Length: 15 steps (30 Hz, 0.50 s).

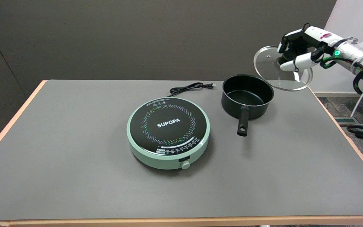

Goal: Place the pot lid onto the pot.

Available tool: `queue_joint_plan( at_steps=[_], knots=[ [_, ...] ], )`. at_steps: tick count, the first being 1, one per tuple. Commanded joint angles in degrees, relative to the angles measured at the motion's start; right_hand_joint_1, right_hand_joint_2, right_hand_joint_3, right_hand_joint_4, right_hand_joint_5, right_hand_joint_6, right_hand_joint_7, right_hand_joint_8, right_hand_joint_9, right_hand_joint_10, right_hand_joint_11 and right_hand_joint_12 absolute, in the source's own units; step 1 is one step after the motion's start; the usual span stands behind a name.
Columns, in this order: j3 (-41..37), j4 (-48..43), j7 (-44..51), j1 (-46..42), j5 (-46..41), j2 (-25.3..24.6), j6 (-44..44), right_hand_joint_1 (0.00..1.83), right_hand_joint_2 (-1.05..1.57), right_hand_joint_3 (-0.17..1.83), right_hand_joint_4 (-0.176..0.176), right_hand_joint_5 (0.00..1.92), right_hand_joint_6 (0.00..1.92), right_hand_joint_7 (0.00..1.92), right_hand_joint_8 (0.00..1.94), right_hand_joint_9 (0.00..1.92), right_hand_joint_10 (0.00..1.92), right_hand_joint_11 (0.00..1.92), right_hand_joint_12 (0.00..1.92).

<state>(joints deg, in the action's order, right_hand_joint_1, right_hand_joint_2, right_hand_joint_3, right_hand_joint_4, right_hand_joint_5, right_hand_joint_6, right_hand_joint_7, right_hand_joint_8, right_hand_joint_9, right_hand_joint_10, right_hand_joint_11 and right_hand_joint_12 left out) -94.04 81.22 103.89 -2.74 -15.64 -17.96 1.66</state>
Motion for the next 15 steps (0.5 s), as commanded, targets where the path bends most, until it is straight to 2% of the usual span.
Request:
queue_joint_plan(
  at_steps=[1,3,10,15],
  knots=[
    [26.7,-1.5,0.2,27.3,-0.1,-0.8,-0.5,1.36,0.94,0.37,0.176,0.71,1.07,0.94,1.15,0.87,1.29,0.67,1.83],
    [30.0,-1.9,0.2,30.4,-0.1,-1.1,-0.5,1.36,0.94,0.37,0.176,0.71,1.07,0.94,1.15,0.87,1.29,0.67,1.83],
    [32.6,-3.9,0.2,34.1,1.6,-3.9,0.0,1.36,0.94,0.37,0.176,0.72,1.07,0.94,1.14,0.87,1.29,0.68,1.82],
    [39.3,-4.4,0.2,38.9,2.6,-4.3,-0.2,1.36,0.94,0.37,0.176,0.72,1.08,0.94,1.14,0.87,1.3,0.68,1.81]
  ],
)
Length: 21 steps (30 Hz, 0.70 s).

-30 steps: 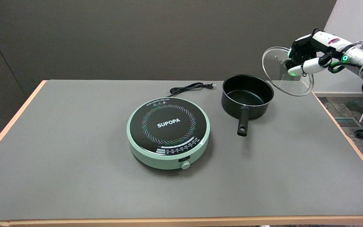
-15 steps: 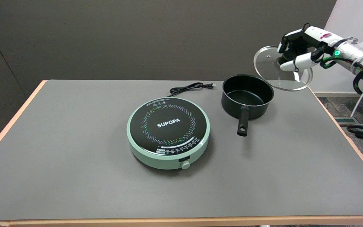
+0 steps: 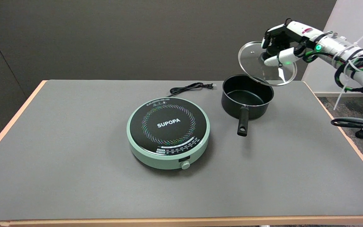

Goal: Place the pot lid onto the pot.

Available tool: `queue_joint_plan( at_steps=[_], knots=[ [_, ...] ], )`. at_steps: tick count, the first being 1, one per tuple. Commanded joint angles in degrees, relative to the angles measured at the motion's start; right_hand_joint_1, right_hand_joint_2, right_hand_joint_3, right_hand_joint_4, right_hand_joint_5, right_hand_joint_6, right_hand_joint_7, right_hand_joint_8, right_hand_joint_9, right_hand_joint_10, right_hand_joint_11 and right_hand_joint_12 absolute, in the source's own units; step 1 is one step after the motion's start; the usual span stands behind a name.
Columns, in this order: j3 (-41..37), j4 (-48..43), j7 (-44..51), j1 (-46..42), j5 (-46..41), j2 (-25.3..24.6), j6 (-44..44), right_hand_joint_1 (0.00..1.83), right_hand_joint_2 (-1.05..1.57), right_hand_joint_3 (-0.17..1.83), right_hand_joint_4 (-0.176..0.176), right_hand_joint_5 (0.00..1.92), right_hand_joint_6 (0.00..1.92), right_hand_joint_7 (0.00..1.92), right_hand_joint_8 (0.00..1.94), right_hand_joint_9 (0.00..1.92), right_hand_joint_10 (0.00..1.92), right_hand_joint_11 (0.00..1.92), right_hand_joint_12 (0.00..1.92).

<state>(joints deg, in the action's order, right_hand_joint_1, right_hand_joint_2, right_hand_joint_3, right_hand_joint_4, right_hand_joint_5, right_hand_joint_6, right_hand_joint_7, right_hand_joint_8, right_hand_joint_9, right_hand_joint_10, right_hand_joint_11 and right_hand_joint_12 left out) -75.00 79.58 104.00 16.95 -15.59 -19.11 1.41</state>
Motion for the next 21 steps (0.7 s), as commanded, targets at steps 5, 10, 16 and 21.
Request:
queue_joint_plan(
  at_steps=[5,10,16,21],
  knots=[
    [29.6,-5.4,-0.4,25.1,2.6,-3.6,0.0,1.36,0.94,0.38,0.176,0.72,1.09,0.94,1.14,0.87,1.31,0.69,1.79],
    [42.3,-9.2,-0.4,34.6,2.6,-4.8,0.2,1.36,0.94,0.38,0.176,0.71,1.1,0.94,1.14,0.87,1.32,0.7,1.78],
    [47.0,-12.6,-0.4,39.0,2.8,-5.6,0.9,1.36,0.94,0.38,0.176,0.71,1.1,0.94,1.14,0.87,1.33,0.7,1.78],
    [47.3,-14.4,-0.6,39.4,3.8,-5.7,0.9,1.36,0.93,0.38,0.176,0.71,1.1,0.94,1.14,0.87,1.32,0.7,1.77]
  ],
)
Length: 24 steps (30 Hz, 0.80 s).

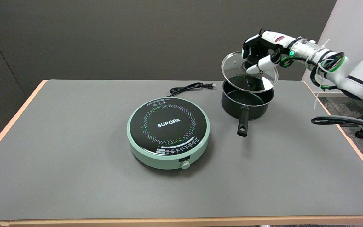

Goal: Place the pot lid onto the pot.

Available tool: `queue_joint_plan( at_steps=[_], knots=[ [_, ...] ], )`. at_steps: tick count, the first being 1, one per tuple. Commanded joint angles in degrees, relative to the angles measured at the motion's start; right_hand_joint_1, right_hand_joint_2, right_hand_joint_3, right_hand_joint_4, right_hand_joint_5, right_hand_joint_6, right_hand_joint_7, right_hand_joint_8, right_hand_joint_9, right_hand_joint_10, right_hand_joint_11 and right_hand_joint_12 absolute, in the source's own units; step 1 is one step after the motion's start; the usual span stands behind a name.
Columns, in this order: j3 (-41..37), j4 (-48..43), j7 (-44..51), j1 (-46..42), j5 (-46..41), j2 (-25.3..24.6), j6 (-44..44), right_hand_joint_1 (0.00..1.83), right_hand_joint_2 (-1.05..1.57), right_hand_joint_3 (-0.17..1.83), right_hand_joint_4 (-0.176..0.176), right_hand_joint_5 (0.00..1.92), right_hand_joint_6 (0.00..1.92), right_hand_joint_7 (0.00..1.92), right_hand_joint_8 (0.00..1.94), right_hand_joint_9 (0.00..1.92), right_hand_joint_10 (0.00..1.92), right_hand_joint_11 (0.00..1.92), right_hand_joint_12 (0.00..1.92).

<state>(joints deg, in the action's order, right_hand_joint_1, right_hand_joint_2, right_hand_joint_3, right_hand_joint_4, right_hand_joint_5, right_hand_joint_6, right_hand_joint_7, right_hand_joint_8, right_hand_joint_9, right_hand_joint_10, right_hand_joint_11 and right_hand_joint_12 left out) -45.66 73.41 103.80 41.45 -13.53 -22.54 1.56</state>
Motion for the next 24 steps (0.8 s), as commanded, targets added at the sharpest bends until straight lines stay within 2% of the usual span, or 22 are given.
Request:
queue_joint_plan(
  at_steps=[1,5,10,24],
  knots=[
    [17.9,-8.6,-0.6,15.0,1.9,-2.3,0.8,1.36,0.93,0.38,0.176,0.71,1.1,0.94,1.14,0.87,1.32,0.7,1.77],
    [19.6,-9.8,-2.3,16.3,4.1,-2.4,0.7,1.36,0.94,0.38,0.176,0.71,1.11,0.94,1.15,0.87,1.33,0.7,1.77],
    [26.4,-10.8,-4.5,20.9,6.5,-2.4,0.5,1.36,0.93,0.39,0.176,0.71,1.11,0.95,1.14,0.88,1.34,0.71,1.74],
    [35.6,-14.9,-5.4,27.4,6.5,-4.5,1.5,1.36,0.93,0.39,0.176,0.71,1.12,0.95,1.14,0.88,1.34,0.71,1.74]
  ],
)
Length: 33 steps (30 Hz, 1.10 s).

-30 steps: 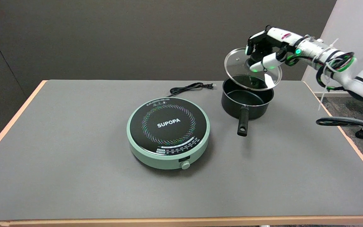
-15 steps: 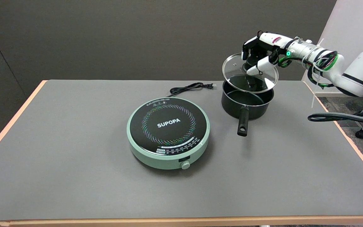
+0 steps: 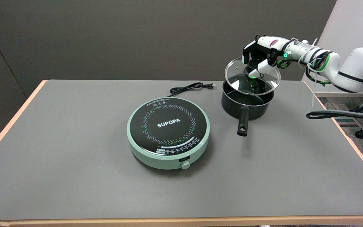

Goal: Place the pot lid onto the pot.

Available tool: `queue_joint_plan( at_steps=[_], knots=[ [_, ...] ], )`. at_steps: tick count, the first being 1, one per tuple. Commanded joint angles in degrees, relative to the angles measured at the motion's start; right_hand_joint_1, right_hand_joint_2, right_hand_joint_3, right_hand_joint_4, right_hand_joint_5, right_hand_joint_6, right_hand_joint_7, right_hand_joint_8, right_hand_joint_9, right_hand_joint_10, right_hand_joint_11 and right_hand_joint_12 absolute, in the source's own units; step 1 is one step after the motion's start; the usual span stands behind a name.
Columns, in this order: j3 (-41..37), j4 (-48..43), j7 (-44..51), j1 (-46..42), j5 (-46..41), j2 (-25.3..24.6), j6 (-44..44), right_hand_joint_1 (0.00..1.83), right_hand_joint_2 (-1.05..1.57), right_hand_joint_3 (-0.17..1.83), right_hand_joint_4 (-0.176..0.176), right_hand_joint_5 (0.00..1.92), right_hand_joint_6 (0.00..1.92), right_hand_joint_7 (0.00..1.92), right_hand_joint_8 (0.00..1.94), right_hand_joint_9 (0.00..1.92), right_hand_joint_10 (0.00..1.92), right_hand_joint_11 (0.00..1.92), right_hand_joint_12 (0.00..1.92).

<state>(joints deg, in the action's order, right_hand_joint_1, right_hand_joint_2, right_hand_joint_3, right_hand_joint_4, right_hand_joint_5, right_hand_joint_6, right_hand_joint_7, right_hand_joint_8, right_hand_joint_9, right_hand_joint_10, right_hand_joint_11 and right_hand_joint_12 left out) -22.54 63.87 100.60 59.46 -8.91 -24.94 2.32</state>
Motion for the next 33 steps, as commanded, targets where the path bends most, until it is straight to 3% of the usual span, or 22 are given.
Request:
queue_joint_plan(
  at_steps=[1,20,33],
  knots=[
    [13.0,-5.6,-2.2,9.7,1.9,-2.3,0.8,1.36,0.93,0.39,0.176,0.71,1.12,0.95,1.14,0.88,1.34,0.71,1.74],
    [16.4,-12.4,-4.5,11.0,1.9,-4.9,3.1,1.36,0.93,0.39,0.176,0.7,1.12,0.95,1.14,0.88,1.34,0.71,1.74],
    [16.9,-9.2,-7.7,10.9,1.9,-4.5,4.0,1.36,0.93,0.39,0.176,0.71,1.12,0.95,1.14,0.88,1.33,0.71,1.73]
  ],
)
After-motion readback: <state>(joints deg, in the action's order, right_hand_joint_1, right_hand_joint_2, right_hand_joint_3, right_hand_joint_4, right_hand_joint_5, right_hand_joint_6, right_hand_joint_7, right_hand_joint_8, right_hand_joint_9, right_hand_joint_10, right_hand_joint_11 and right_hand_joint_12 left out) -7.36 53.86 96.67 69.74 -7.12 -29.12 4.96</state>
